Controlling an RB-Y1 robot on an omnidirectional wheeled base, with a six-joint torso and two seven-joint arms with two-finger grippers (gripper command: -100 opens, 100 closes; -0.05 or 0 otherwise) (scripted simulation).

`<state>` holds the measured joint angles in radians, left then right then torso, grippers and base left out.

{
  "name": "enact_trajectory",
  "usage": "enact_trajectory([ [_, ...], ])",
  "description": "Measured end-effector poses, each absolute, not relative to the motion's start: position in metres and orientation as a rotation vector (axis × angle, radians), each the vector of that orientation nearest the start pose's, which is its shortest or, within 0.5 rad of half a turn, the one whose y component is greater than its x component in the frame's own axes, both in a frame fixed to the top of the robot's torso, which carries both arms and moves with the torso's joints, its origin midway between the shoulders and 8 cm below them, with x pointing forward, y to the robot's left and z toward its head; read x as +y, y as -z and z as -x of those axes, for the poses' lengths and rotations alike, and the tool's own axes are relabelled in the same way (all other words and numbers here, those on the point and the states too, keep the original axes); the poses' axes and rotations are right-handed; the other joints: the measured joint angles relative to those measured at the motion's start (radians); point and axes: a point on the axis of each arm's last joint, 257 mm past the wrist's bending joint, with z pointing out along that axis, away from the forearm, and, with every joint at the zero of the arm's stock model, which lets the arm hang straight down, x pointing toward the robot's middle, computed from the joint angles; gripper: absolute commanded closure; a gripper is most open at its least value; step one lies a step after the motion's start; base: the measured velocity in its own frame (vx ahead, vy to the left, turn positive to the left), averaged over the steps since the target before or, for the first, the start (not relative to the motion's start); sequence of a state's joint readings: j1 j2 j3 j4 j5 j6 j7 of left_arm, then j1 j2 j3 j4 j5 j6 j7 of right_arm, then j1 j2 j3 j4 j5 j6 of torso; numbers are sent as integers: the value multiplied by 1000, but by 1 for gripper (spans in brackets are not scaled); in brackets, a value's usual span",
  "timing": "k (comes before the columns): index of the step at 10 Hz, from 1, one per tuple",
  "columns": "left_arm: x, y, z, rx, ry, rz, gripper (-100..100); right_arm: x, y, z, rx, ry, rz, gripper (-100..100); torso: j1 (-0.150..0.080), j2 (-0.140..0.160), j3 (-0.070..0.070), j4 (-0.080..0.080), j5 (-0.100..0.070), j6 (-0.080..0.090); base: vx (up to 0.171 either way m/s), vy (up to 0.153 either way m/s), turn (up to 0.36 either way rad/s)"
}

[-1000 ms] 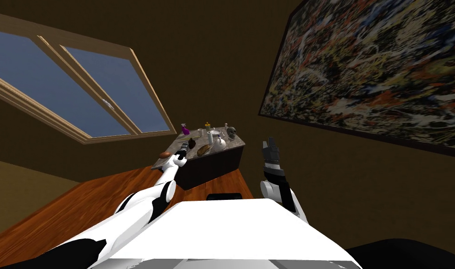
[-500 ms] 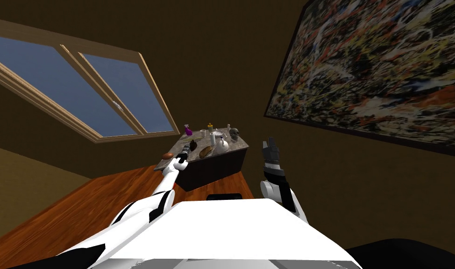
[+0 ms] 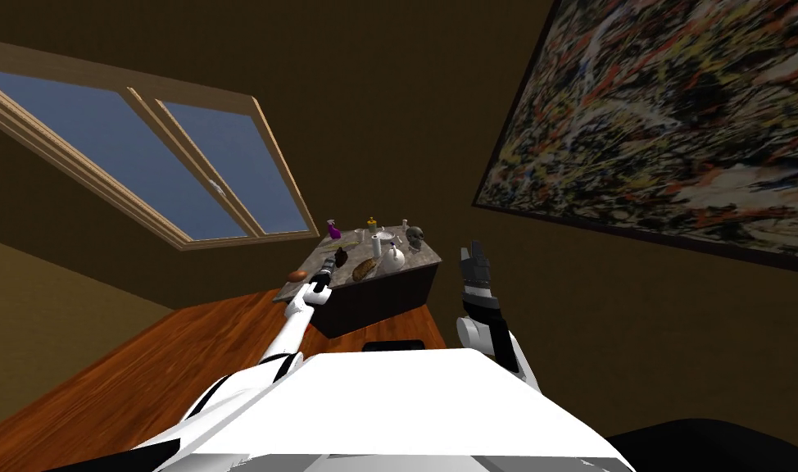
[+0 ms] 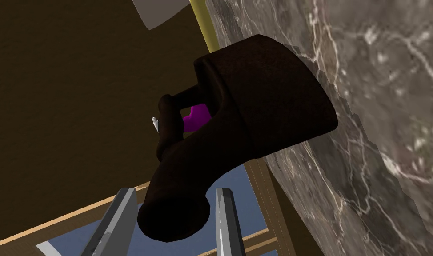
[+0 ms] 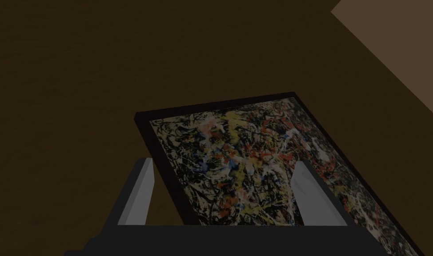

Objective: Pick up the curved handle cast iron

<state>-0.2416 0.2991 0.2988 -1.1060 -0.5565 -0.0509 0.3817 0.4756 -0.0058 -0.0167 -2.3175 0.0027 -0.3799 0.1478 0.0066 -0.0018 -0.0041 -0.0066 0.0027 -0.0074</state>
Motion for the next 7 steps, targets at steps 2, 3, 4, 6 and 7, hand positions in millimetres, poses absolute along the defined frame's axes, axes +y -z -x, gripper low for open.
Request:
enact_trajectory([
  [2,439,272,-564,1314,680,1149,100,-284,-26,-357,695,-1142,-640,0,3,-3,-4,-4,3,-2,77,34,36],
  [3,438,269,-559,1313,674,1136,100,-284,-26,-357,695,-1142,-640,0,3,-2,-3,-4,2,-2,92,53,150],
  [4,426,277,-556,1326,688,1138,100,-284,-26,-357,695,-1142,-640,0,5,-4,-5,-7,4,-3,99,39,79],
  [6,416,283,-543,1345,682,1131,100,-284,-26,-357,695,-1142,-640,0,7,-4,-8,-11,7,-4,19,5,0],
  [7,414,278,-542,1341,679,1121,100,-284,-26,-357,695,-1142,-640,0,6,-3,-7,-11,7,-4,-16,-4,-2],
])
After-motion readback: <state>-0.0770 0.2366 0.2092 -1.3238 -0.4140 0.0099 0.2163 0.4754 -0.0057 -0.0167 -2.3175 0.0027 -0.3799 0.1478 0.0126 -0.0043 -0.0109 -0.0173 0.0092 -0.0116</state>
